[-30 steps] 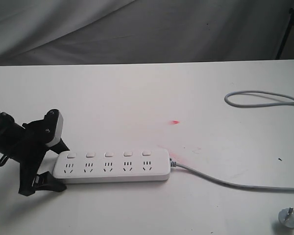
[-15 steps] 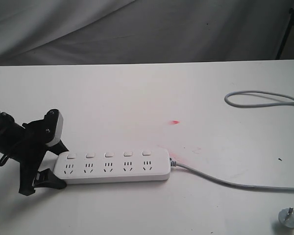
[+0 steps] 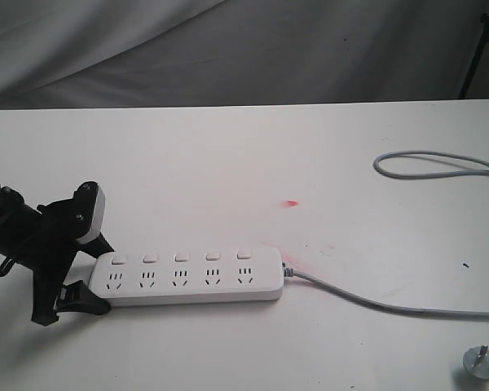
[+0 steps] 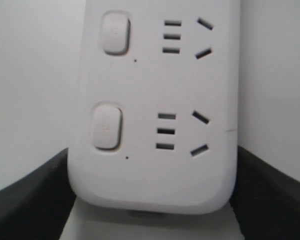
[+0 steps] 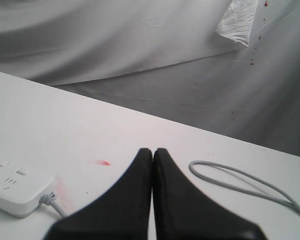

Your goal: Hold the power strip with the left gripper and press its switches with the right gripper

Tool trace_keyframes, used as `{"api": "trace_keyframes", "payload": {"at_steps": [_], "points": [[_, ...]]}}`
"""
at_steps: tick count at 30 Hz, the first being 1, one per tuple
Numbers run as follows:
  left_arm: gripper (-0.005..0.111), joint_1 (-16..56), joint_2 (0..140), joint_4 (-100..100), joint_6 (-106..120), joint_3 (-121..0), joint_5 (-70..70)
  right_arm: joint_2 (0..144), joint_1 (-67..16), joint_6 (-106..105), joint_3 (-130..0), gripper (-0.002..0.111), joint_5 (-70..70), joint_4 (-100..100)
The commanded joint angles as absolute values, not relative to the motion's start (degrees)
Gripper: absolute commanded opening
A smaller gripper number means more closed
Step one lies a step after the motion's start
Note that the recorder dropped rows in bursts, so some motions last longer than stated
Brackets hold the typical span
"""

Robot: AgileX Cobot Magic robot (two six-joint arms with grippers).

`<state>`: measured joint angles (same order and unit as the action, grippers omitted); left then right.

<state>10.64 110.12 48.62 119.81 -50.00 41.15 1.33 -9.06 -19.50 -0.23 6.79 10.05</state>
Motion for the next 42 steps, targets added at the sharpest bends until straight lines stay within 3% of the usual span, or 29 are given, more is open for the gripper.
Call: {"api": "trace_keyframes", "payload": {"at_steps": [1,18,26,34,42], "points": [[0.067,10.94,110.33,49.1,119.99,-50.27,40.73,0.97,-8.71,-19.43,0.0,0.0,6.79,9.79],[0.067,10.94,110.33,49.1,119.99,-50.27,40.73,0.97,-8.71,-19.43,0.0,0.0,7.35,7.01],[0.067,10.94,110.33,49.1,119.99,-50.27,40.73,3.57,-8.71,-19.43,-12.44,0.0,28.55,4.63],[0.067,10.94,110.33,49.1,119.99,-50.27,40.73,22.57,-9.45,-19.15,-30.66,0.0,31.02,0.0],[0.067,10.94,110.33,49.1,119.99,-50.27,40.73,45.38,-20.26,-15.02,-44.73,0.0,31.02,-0.67]]}}
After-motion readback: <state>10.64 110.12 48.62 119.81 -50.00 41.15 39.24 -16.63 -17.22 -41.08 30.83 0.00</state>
